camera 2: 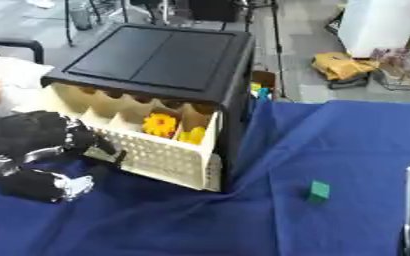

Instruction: Pick up objects from table and place into drawer.

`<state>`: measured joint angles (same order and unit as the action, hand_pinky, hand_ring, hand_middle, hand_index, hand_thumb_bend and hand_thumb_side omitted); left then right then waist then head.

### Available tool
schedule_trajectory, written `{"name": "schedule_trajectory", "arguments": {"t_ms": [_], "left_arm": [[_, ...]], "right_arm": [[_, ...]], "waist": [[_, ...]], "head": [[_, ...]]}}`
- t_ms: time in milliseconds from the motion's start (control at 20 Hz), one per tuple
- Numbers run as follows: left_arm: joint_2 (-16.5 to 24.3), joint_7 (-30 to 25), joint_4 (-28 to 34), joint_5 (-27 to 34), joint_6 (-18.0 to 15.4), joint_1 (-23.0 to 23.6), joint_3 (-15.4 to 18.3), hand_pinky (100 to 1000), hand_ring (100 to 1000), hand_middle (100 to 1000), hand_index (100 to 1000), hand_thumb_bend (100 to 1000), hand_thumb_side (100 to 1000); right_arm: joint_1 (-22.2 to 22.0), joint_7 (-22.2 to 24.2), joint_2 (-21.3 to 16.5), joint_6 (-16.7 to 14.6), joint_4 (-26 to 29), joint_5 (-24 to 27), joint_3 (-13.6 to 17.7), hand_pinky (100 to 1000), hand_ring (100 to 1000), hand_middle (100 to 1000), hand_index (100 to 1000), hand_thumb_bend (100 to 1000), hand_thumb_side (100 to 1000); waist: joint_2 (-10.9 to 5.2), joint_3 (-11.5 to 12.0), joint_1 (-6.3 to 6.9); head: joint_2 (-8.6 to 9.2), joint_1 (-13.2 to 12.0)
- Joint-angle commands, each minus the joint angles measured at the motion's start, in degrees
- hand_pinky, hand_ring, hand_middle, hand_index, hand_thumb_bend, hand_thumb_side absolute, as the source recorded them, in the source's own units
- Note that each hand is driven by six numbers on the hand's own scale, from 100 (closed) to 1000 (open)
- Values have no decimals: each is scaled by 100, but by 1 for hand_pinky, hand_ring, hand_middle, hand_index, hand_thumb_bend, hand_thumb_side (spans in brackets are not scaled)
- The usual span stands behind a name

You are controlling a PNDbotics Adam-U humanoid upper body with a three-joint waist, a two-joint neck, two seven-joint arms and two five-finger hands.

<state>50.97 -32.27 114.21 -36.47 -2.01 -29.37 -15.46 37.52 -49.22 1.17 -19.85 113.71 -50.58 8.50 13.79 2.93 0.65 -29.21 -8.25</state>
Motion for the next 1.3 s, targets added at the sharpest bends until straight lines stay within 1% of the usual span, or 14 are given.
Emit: {"name": "schedule_trajectory", "arguments": {"t_ms": [50,150,350,600,850,1200,1300], "left_arm": [[140,190,39,223,-10,-139,274,100,297,447,839,110,1000],[136,307,39,352,-12,-172,365,100,287,442,839,123,1000],[119,464,39,546,-15,-231,484,100,278,433,837,115,1000],[94,701,39,766,-34,-280,627,100,268,413,828,104,1000],[81,824,39,886,-44,-291,664,100,267,408,824,101,1000],[60,790,39,896,-50,-288,658,100,266,402,817,100,1000],[30,819,39,931,-54,-284,674,100,244,377,791,100,1000]], "right_arm": [[69,-87,-103,-52,88,23,18,679,718,564,701,100,1000],[90,-76,-95,-55,88,12,4,679,718,564,701,100,1000],[114,-79,-84,-59,88,-2,-5,679,718,564,701,100,1000],[131,-71,-91,-53,88,-3,-9,679,718,564,701,100,1000],[150,-70,-92,-43,88,-6,-9,679,718,564,701,100,1000],[150,-68,-97,-34,88,-7,-12,679,718,564,701,100,1000],[153,-64,-101,-31,88,-6,-11,678,718,564,701,100,1000]], "waist": [[-92,24,6],[-88,18,-5],[-74,16,-11],[-63,31,-30],[-57,21,-40],[-53,35,-45],[-50,36,-49]], "head": [[-61,22],[-55,33],[-15,68],[-26,93],[-15,102],[13,89],[19,88]]}}
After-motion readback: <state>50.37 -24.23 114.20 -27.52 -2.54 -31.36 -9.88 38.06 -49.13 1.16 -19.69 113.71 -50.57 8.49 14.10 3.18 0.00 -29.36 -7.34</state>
